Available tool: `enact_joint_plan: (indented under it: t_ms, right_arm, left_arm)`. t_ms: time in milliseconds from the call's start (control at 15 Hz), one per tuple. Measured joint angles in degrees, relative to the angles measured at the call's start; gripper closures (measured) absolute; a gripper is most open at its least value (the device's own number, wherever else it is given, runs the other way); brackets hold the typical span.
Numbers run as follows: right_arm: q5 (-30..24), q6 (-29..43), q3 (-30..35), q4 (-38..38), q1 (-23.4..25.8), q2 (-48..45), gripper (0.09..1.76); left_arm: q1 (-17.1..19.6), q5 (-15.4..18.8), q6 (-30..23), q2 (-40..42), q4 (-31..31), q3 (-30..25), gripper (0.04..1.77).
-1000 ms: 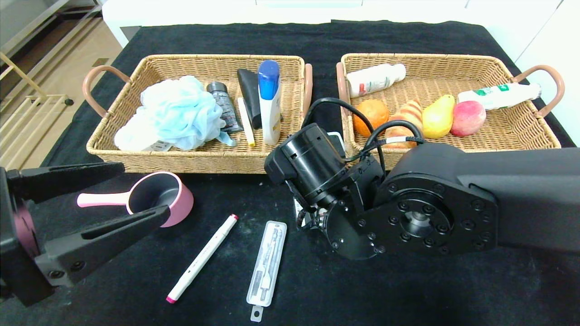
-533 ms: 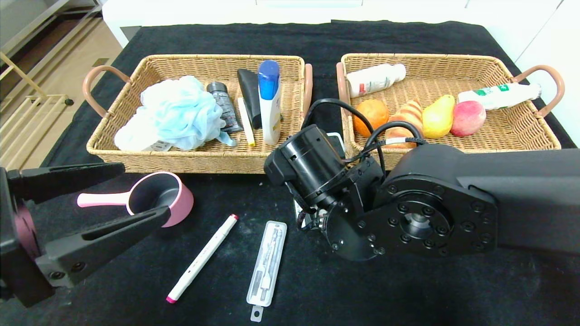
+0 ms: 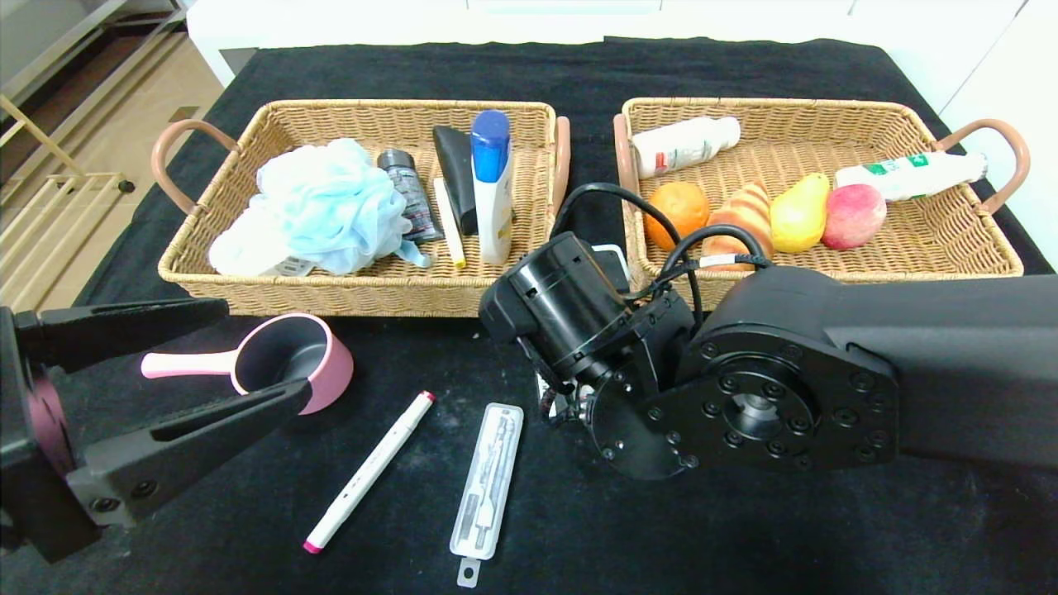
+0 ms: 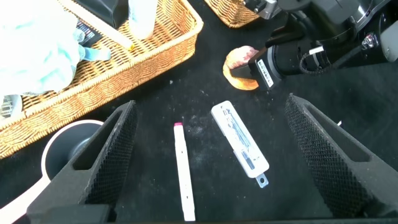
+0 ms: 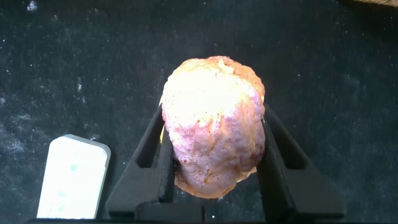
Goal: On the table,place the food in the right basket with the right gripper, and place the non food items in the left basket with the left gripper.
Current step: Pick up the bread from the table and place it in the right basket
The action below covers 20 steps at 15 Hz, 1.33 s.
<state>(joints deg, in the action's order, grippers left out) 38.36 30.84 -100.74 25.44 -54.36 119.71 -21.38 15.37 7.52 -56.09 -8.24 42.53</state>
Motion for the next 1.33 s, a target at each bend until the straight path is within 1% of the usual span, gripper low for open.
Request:
enact_joint_plan:
  t_ms: [467,933,1133,1333]
  right_arm:
    - [0.0,-0.11,0.02,0.57,-0.16,-0.2,1.04]
    - [-0.02,-0.17,-0.05,8.02,-1.95,-5.94,1.04]
    - [0.06,-0.26,0.11,9.97,-1.21,-8.66,1.04]
    - [0.16,-1.33,0.05,10.54,0.69,-10.81,1.04]
  left_arm:
    - [0.0,0.0,0.0,-0.09,-0.02,-0.01,0.09]
    - [0.02,0.0,0.0,-0.24,-0.11,-0.06,0.09]
    - [0.02,0.0,0.0,-0.27,-0.07,-0.09,0.09]
    - [0.02,0.02,0.0,-0.28,-0.05,-0.09,0.09]
